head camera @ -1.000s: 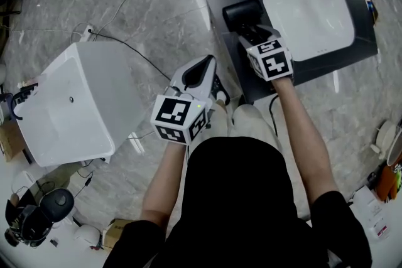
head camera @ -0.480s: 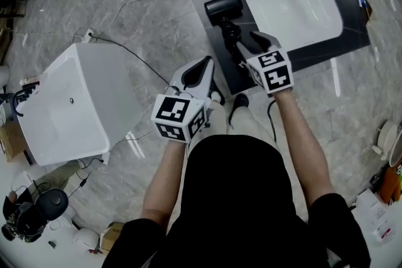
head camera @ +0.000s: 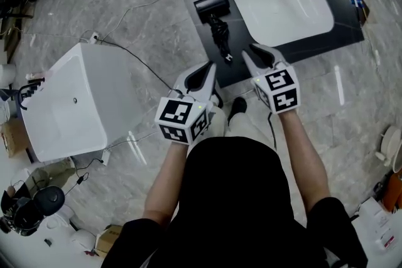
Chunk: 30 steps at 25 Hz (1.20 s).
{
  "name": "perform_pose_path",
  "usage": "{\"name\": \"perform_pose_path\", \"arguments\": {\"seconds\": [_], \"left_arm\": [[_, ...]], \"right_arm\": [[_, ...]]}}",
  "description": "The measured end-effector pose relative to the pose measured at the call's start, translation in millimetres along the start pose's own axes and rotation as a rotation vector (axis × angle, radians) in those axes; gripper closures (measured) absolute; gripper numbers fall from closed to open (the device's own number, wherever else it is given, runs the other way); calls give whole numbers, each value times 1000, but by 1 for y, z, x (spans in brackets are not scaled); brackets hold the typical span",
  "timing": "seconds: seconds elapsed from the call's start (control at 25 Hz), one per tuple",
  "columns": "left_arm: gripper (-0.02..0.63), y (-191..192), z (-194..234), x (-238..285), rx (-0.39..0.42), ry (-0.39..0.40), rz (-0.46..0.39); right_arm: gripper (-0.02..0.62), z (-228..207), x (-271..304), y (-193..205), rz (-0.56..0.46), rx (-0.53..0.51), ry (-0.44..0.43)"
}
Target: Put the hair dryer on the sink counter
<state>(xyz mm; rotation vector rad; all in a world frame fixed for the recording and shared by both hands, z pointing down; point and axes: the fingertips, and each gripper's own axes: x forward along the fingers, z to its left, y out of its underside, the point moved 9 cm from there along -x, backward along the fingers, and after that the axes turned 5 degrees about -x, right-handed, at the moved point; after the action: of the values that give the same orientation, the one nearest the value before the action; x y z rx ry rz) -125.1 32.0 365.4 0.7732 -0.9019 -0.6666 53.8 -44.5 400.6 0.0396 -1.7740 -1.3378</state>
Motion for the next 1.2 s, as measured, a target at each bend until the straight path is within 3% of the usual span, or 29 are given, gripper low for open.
{"name": "perform_pose_path", "arguments": {"seconds": [0.48,1.2], "left_arm": [[607,8,-54,-24,53,-6,-56],[607,1,-84,-47,77,-9,-151]], "right_arm": [[552,11,-82,-2,-167,11,18],[581,22,-146,-14,-288,-7,29]]}}
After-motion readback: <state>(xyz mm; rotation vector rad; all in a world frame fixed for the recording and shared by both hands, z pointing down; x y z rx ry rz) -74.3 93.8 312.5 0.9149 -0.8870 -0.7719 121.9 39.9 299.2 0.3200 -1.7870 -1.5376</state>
